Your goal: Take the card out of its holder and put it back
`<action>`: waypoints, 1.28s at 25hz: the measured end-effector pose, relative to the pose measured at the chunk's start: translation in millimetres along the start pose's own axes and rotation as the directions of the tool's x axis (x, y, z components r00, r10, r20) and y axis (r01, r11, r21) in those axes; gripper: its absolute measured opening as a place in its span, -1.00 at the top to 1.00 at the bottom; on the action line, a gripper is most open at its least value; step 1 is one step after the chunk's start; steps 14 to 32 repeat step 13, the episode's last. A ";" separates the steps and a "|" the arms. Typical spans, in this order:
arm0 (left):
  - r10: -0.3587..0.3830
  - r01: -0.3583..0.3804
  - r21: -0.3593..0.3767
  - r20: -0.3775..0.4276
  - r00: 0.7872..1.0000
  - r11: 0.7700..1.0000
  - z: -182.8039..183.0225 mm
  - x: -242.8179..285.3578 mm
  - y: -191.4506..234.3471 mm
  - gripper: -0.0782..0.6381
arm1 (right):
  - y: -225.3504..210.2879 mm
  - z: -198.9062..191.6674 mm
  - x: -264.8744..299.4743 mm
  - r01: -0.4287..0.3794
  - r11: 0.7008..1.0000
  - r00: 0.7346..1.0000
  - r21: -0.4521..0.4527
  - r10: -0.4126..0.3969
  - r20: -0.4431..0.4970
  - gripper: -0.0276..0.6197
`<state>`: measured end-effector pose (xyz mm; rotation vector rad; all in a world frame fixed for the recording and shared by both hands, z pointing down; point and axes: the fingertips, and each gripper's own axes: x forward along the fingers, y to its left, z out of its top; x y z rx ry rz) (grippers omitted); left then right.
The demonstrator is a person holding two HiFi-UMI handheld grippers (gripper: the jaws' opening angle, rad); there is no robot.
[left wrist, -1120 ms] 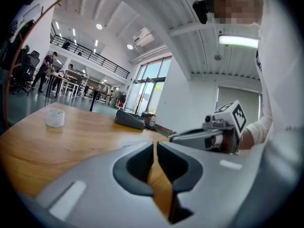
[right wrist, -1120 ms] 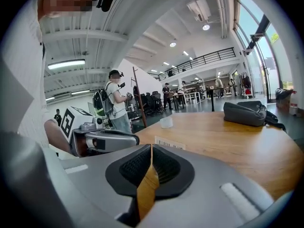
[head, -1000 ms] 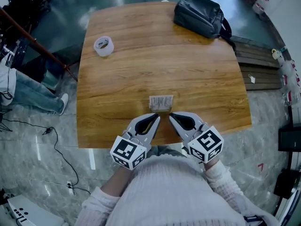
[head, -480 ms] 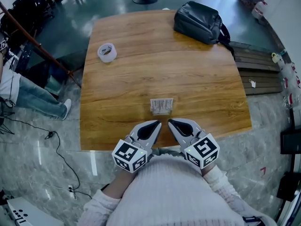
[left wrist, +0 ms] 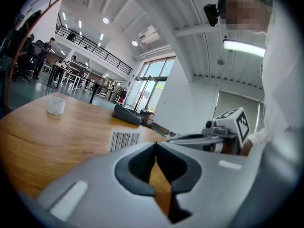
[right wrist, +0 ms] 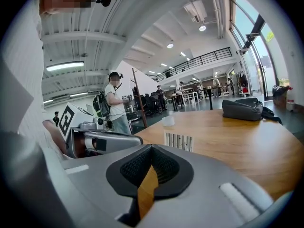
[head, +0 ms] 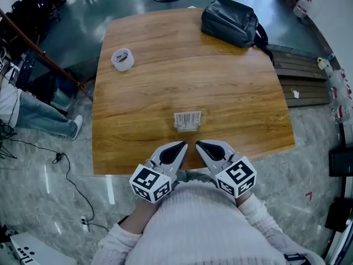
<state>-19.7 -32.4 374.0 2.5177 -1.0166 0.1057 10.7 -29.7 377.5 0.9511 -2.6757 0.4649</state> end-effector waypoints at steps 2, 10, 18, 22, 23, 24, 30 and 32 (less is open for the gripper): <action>-0.002 0.002 -0.002 -0.001 1.000 1.000 -0.8 0.0 -1.3 0.76 | 0.4 -0.9 -0.5 0.000 1.000 1.000 -0.001 0.000 -0.003 0.91; 0.002 -0.002 -0.021 -0.012 1.000 1.000 -4.9 -1.3 -3.8 0.76 | 3.2 -4.3 -2.4 -0.002 1.000 1.000 -0.002 0.002 -0.021 0.91; 0.001 -0.002 -0.025 -0.021 1.000 1.000 -6.6 -2.1 -7.0 0.76 | 3.9 -3.0 -3.4 -0.002 1.000 1.000 0.002 0.002 -0.023 0.91; 0.001 -0.002 -0.025 -0.021 1.000 1.000 -6.6 -2.1 -7.0 0.76 | 3.9 -3.0 -3.4 -0.002 1.000 1.000 0.002 0.002 -0.023 0.91; 0.001 -0.002 -0.025 -0.021 1.000 1.000 -6.6 -2.1 -7.0 0.76 | 3.9 -3.0 -3.4 -0.002 1.000 1.000 0.002 0.002 -0.023 0.91; 0.001 -0.002 -0.025 -0.021 1.000 1.000 -6.6 -2.1 -7.0 0.76 | 3.9 -3.0 -3.4 -0.002 1.000 1.000 0.002 0.002 -0.023 0.91; 0.001 -0.002 -0.025 -0.021 1.000 1.000 -6.6 -2.1 -7.0 0.76 | 3.9 -3.0 -3.4 -0.002 1.000 1.000 0.002 0.002 -0.023 0.91; 0.001 -0.002 -0.025 -0.021 1.000 1.000 -6.6 -2.1 -7.0 0.76 | 3.9 -3.0 -3.4 -0.002 1.000 1.000 0.002 0.002 -0.023 0.91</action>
